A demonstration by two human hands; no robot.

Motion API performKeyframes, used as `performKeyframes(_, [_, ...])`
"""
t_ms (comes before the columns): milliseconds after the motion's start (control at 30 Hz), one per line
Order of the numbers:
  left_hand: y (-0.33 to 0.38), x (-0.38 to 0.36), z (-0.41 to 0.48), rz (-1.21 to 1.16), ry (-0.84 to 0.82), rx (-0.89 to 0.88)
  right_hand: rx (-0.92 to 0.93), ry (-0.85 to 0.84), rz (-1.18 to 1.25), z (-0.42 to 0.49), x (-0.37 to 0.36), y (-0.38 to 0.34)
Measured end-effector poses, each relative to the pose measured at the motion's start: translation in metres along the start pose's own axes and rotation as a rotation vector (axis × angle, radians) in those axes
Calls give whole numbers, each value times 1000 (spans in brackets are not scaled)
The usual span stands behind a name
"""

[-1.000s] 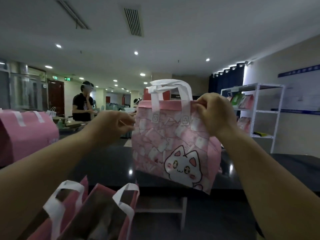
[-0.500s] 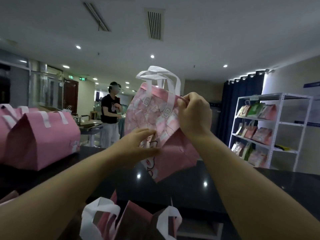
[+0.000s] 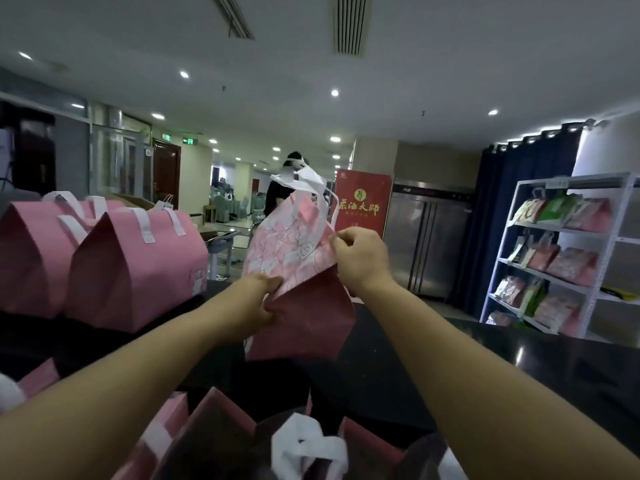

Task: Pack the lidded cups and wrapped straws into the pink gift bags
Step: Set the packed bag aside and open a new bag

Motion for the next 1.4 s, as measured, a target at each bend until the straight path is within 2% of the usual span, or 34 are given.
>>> performKeyframes(100, [-28,-12,-4,13,-36,-10,-79,-157,51,-5,-38,13])
performKeyframes(200, [-47,-11,-9,-99,34,1,-200,-414,169,-18,-74,30])
performKeyframes(267, [-57,-10,-12,-162,89,19,-241,-507,122,-29,-89,42])
performKeyframes(400, [-75,-11,-16,-280,167,77,-227,-402,-128,-31,-93,50])
performKeyframes(533, [-97,-6,-12,-200,128,91,-225,-377,-220,-27,-107,45])
performKeyframes(700, [-134,12,-5,-198,127,126,-206,-391,-227,-23,-132,33])
performKeyframes(1000, [-189,32,0,-197,221,201,-186,-446,-168,-6,-186,14])
performKeyframes(1100, [-202,32,0,-191,189,227,-183,-455,-177,-5,-195,8])
performKeyframes(1233, [-203,34,-2,-184,181,245,-187,-482,-199,-6,-192,5])
performKeyframes(1400, [-167,58,-16,-188,292,193,-109,-408,-217,-12,-140,-13])
Point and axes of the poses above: each hand's wrist, its own z-axis towards the middle knuckle, its own x-axis out of the back of the hand, y = z × x, the point moved 9 cm from there along z, towards the middle knuckle, and after that the axes turned 2 degrees about -x, right-handed, at the moved point
